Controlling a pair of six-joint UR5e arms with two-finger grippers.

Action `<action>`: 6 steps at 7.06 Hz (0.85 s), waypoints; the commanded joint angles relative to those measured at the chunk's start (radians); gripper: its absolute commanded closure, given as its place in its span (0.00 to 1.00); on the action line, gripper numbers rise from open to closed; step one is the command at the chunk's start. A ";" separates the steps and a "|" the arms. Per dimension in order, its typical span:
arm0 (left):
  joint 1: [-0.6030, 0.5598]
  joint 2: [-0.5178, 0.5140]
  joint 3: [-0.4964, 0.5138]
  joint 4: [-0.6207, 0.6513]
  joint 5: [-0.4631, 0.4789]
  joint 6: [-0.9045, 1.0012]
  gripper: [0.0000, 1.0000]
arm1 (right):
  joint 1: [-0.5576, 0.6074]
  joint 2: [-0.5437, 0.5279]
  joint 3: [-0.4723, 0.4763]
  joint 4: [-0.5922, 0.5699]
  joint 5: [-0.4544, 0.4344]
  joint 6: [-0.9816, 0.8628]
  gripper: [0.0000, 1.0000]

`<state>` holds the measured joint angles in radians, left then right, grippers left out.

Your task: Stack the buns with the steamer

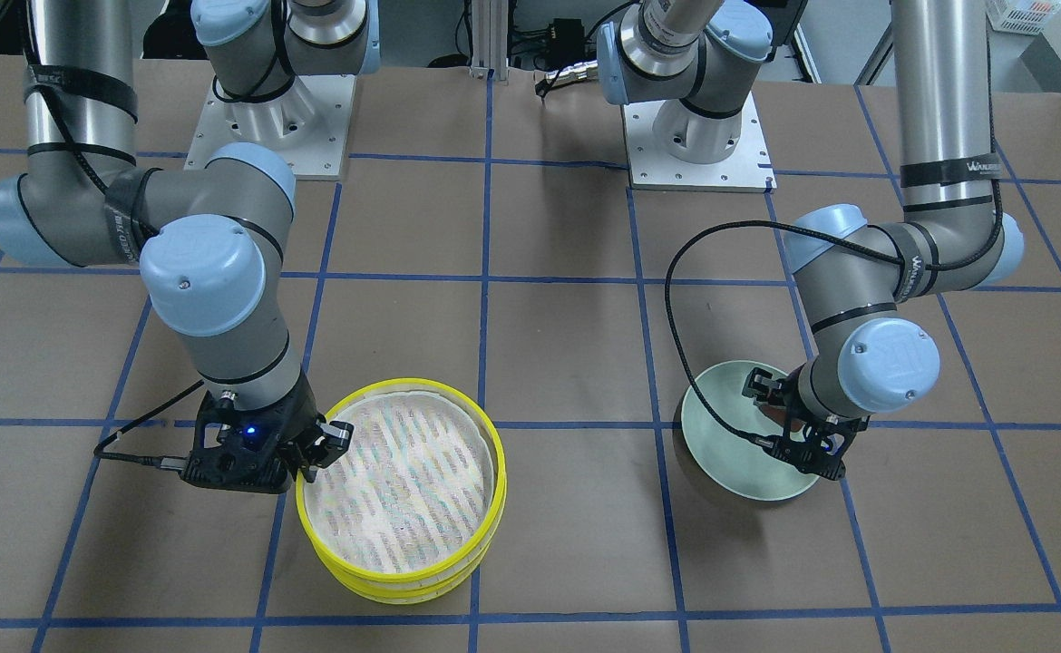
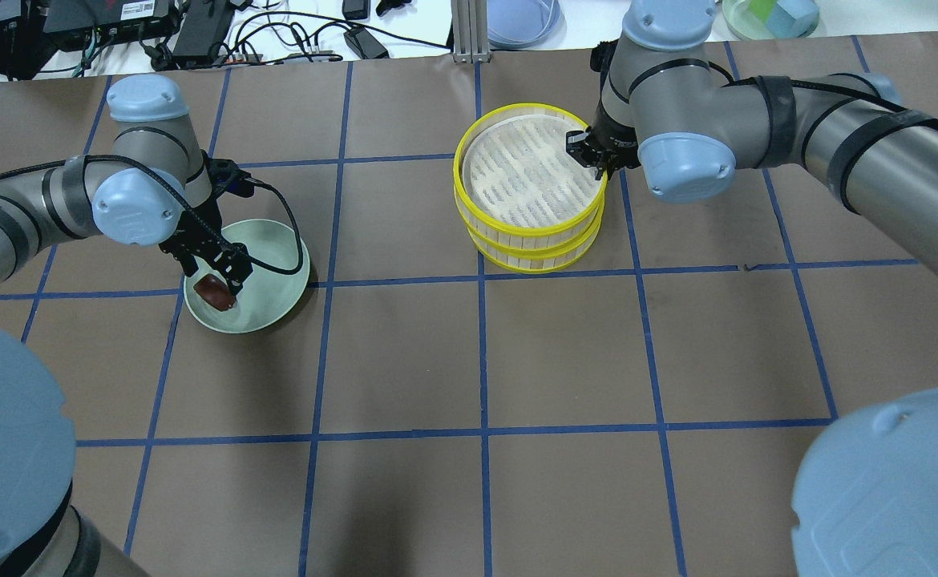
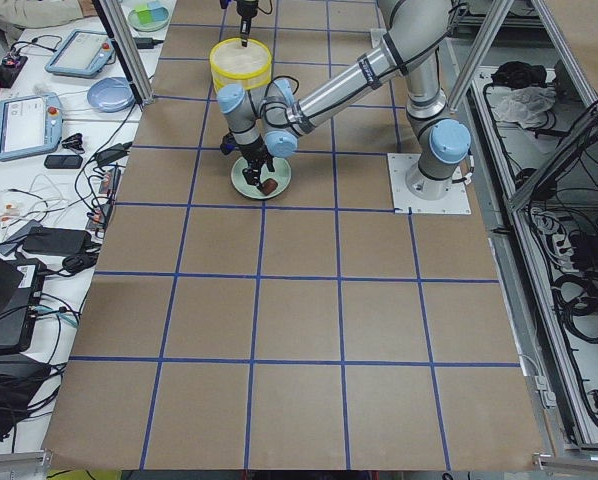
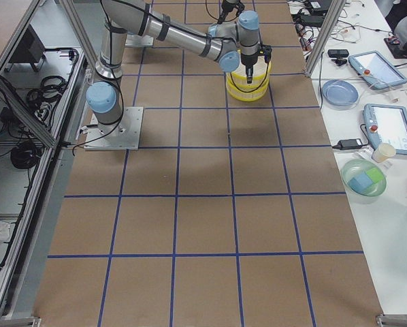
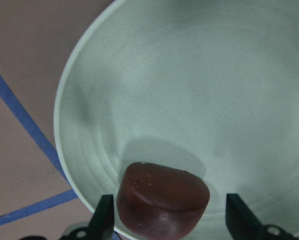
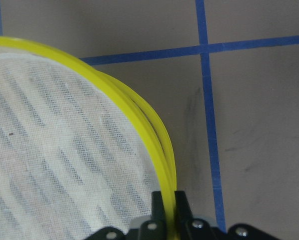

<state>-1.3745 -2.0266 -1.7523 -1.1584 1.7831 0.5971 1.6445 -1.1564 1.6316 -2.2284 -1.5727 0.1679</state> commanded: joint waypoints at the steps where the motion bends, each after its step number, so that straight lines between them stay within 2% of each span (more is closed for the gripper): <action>1: 0.000 -0.024 0.002 0.011 0.044 0.039 1.00 | -0.011 0.004 0.001 0.003 0.000 0.002 1.00; 3: 0.000 -0.014 0.023 0.011 0.038 0.021 1.00 | -0.012 0.009 0.001 0.004 -0.001 0.007 1.00; 6: -0.004 0.048 0.094 0.002 0.009 -0.154 1.00 | -0.012 0.012 0.002 0.006 0.013 0.030 1.00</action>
<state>-1.3770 -2.0035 -1.6850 -1.1538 1.8098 0.4929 1.6322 -1.1470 1.6331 -2.2243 -1.5648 0.1946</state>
